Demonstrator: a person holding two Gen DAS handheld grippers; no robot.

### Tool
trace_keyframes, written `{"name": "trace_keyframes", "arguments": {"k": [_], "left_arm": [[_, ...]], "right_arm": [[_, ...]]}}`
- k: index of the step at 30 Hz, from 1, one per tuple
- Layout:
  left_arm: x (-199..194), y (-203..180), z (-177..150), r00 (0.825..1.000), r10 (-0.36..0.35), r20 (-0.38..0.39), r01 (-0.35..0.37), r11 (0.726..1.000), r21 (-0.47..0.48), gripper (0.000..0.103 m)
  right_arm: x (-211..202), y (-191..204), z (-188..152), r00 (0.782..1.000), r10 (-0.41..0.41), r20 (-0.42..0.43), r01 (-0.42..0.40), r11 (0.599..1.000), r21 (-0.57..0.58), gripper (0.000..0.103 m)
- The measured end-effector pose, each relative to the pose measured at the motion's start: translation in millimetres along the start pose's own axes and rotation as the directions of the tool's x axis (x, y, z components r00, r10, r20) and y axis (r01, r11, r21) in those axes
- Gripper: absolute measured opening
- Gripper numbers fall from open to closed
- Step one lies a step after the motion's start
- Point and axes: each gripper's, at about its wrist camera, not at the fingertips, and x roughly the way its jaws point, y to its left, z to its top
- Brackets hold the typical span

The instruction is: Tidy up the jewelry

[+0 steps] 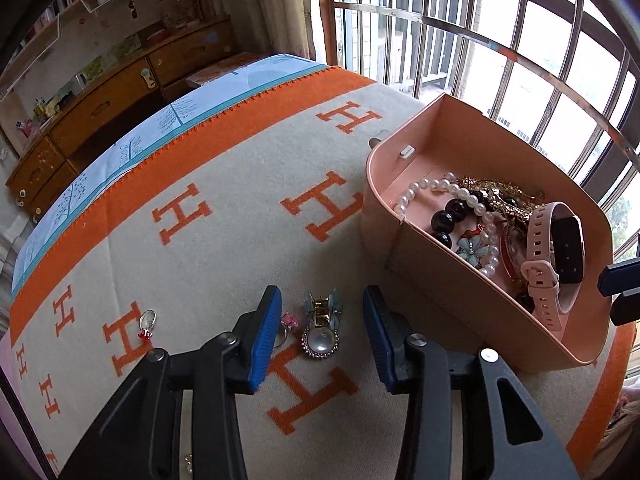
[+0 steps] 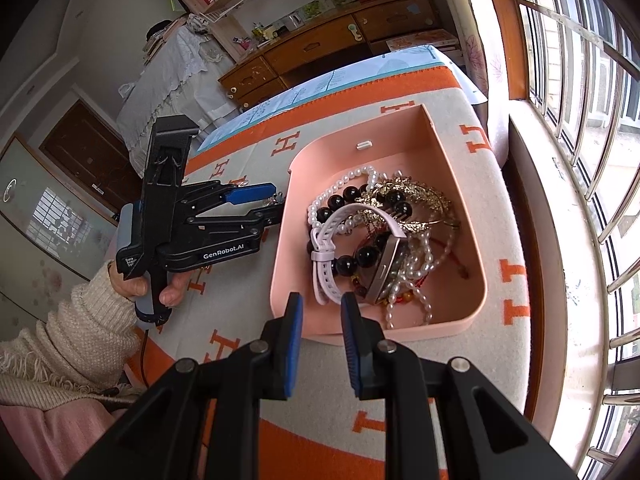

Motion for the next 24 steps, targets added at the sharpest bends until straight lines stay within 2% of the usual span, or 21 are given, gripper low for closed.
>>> {"name": "trace_keyframes", "arguments": {"k": [2,8,13,20,24], "left_arm": [[-0.7,0.9,-0.1,1.000,0.019,0.006,-0.019,1.000,0.000,0.017],[-8.3,4.3,-1.6,1.000,0.010,0.019,-0.009,0.999,-0.037,0.015],[-33.3,3.9,6.3,0.998,0.004,0.069,0.000,0.998,-0.061,0.015],[-74.1,-16.8,33.1,0.987,-0.007,0.161,0.013,0.999,-0.036,0.015],[-84.2,-30.8,53.8,0.983,-0.026,0.181,0.037,0.998,-0.055,0.015]], "right_arm": [[0.0,0.7,-0.4,1.000,0.000,0.000,0.000,1.000,-0.001,0.020],[-0.6,1.6,-0.9,1.000,0.003,0.003,-0.003,1.000,0.004,0.020],[-2.5,2.3,-0.3,1.000,0.007,0.009,-0.007,1.000,-0.005,0.020],[-6.4,3.8,-1.2,1.000,0.009,0.024,-0.009,1.000,-0.010,0.020],[-14.8,4.5,2.0,0.998,-0.017,0.065,0.017,1.000,-0.004,0.020]]}}
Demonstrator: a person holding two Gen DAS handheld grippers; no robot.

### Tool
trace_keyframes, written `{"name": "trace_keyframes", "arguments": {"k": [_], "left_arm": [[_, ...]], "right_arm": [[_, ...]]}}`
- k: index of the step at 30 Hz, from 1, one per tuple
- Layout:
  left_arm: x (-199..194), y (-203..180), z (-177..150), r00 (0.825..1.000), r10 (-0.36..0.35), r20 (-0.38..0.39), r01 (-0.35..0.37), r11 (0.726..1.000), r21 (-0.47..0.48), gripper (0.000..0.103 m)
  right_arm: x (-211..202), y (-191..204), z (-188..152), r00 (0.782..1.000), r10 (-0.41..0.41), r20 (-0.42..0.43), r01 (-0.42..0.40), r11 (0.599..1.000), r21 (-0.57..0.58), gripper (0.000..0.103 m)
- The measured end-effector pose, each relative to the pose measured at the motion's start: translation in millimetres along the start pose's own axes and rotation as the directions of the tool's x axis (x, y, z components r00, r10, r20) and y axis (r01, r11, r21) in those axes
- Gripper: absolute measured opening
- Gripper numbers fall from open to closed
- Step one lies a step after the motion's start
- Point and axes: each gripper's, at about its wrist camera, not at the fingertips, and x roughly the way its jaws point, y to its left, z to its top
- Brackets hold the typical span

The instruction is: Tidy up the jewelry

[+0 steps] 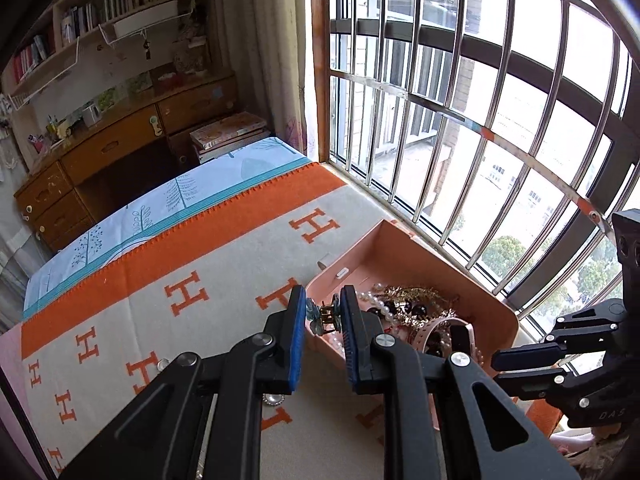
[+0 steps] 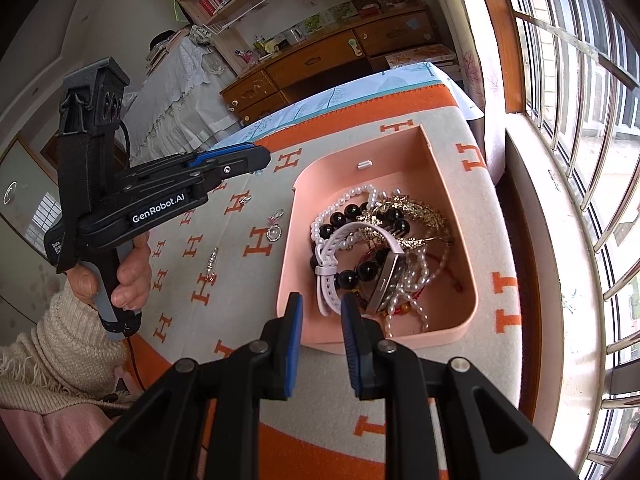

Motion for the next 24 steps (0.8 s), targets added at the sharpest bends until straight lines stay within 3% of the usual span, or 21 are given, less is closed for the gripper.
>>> {"name": "trace_keyframes", "arguments": {"k": [12,13,15,18,24], "left_arm": [[30.6,-42.4,40.7,0.997,-0.058,-0.049,0.057,0.998,-0.015,0.017],[34.2,-44.6,42.1,0.997,-0.055,-0.056,0.054,0.998,-0.009,0.022],[36.8,-46.7,43.1,0.997,-0.046,-0.060,0.045,0.999,-0.014,0.046],[26.7,-43.9,42.9,0.999,-0.041,-0.025,0.040,0.999,-0.034,0.071],[-14.0,-25.4,37.3,0.999,0.015,0.036,-0.013,0.998,-0.059,0.082]], "right_arm": [[-12.7,6.1,12.9,0.994,-0.078,0.074,0.078,0.997,0.003,0.020],[-11.7,5.6,12.9,0.994,-0.081,0.071,0.081,0.997,0.004,0.020],[-10.6,5.8,12.7,0.993,-0.091,0.068,0.091,0.996,0.006,0.020],[-12.8,9.1,10.9,0.991,-0.110,0.076,0.110,0.994,-0.001,0.020],[-15.3,12.5,12.1,0.989,-0.117,0.093,0.117,0.993,0.006,0.020]]}}
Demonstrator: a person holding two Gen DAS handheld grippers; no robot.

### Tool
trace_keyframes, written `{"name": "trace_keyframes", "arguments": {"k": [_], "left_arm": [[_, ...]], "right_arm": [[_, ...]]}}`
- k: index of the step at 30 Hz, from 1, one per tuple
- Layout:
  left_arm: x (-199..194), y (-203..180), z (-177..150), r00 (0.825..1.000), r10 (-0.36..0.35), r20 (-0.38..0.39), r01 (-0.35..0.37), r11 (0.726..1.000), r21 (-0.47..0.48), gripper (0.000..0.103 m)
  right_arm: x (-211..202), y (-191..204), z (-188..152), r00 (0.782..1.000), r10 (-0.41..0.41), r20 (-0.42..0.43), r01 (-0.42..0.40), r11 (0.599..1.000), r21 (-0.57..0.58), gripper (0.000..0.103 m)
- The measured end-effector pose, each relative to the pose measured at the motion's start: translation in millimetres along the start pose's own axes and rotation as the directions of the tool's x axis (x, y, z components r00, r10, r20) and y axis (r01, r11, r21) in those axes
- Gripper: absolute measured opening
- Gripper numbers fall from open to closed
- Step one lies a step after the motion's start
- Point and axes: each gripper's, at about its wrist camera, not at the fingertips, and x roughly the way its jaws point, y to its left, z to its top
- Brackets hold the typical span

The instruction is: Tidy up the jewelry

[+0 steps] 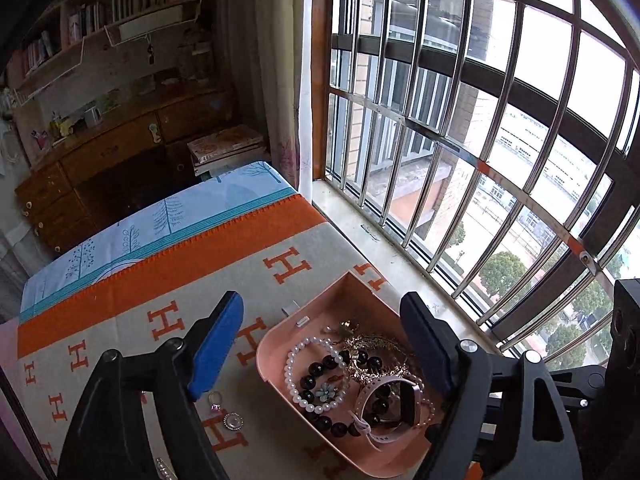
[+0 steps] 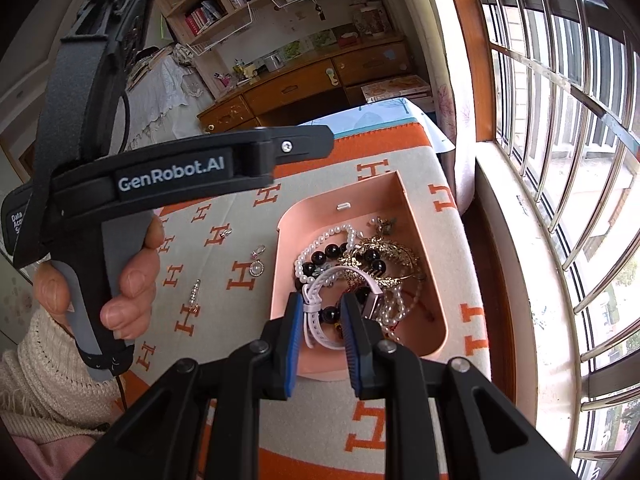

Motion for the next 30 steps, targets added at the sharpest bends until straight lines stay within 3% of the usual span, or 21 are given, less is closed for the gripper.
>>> {"name": "trace_keyframes", "arguments": {"k": [3,9,19,21,24,30], "left_arm": [[-27.9,18.3,-8.4,0.998,0.055,0.039,-0.055,0.998,-0.022,0.090],[-74.7,64.3,-38.2,0.983,0.176,0.047,-0.170,0.978,-0.119,0.092],[-128.6,148.3,-110.7,0.947,0.322,-0.007,-0.306,0.895,-0.325,0.092],[-132.2,157.2,-125.0,0.944,0.328,-0.024,-0.316,0.884,-0.345,0.092],[-125.4,163.9,-144.8,0.943,0.325,-0.068,-0.327,0.872,-0.364,0.092],[-78.2,156.9,-177.5,0.951,0.243,-0.190,-0.298,0.881,-0.368,0.092]], "right_arm": [[-0.4,6.1,0.8,1.000,-0.002,0.008,0.002,1.000,-0.001,0.020],[5.1,19.5,0.6,1.000,0.009,-0.010,-0.009,1.000,-0.005,0.020],[18.4,65.1,-1.6,0.998,0.053,-0.038,-0.056,0.995,-0.080,0.024],[21.8,75.3,-2.3,0.998,0.056,-0.041,-0.060,0.993,-0.102,0.030],[28.1,91.9,-3.8,0.997,0.061,-0.044,-0.066,0.987,-0.145,0.030],[49.0,115.2,-10.3,0.994,0.075,-0.078,-0.090,0.974,-0.207,0.030]]}}
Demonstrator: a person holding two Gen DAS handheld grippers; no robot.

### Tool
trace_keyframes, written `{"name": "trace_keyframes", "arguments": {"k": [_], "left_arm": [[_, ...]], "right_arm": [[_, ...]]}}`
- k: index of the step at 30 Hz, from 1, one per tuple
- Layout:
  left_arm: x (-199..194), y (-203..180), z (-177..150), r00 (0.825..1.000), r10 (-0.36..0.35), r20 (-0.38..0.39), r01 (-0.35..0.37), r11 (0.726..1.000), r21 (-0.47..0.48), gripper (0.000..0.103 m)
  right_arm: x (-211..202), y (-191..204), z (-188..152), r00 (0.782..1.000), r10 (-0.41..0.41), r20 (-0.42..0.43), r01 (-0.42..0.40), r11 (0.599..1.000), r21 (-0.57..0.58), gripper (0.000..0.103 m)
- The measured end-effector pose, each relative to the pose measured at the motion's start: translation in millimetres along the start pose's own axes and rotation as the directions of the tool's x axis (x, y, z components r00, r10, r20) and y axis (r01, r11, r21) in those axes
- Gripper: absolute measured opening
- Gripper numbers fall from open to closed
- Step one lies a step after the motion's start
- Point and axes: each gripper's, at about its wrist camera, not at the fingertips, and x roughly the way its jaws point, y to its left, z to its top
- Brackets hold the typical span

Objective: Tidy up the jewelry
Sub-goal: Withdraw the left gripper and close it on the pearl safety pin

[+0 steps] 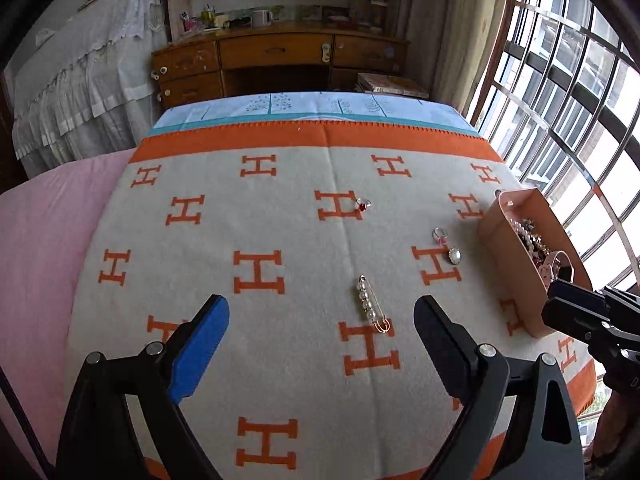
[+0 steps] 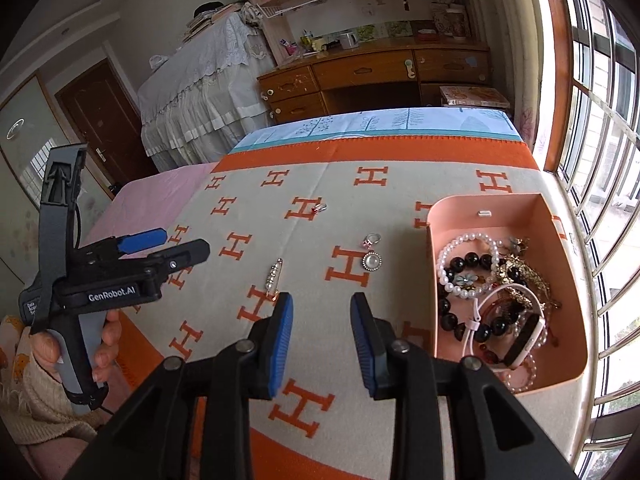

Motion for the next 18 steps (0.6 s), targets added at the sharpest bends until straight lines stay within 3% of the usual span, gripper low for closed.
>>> {"name": "trace_keyframes", "arguments": {"k": [4,6,9,16,17,18], "left_arm": [[32.4,-3.1,-9.0,0.994,-0.056,-0.099,0.051,0.997,-0.052,0.091],[45.4,-2.8,-10.2,0.986,-0.089,-0.141,0.077,0.993,-0.091,0.077],[61.4,-2.7,-8.9,0.974,-0.117,-0.192,0.092,0.987,-0.134,0.064],[76.2,-10.7,-1.0,0.969,-0.114,-0.218,0.078,0.983,-0.166,0.056],[77.8,-13.3,-0.1,0.971,-0.096,-0.220,0.062,0.986,-0.156,0.051],[78.9,-16.7,0.5,0.973,-0.068,-0.223,0.038,0.990,-0.136,0.039]], "right_arm": [[19.7,2.2,-2.1,0.999,0.001,-0.039,-0.002,1.000,-0.005,0.030],[27.9,3.2,-3.0,0.998,0.001,-0.055,-0.001,1.000,-0.007,0.030],[34.5,3.4,-6.0,0.998,0.009,-0.067,-0.010,1.000,-0.011,0.030],[40.7,-0.7,-6.6,0.997,0.017,-0.076,-0.018,1.000,-0.016,0.030],[41.8,-1.1,-6.7,0.997,0.018,-0.078,-0.019,1.000,-0.017,0.030],[43.0,-1.4,-6.2,0.997,0.018,-0.079,-0.020,1.000,-0.019,0.030]]}}
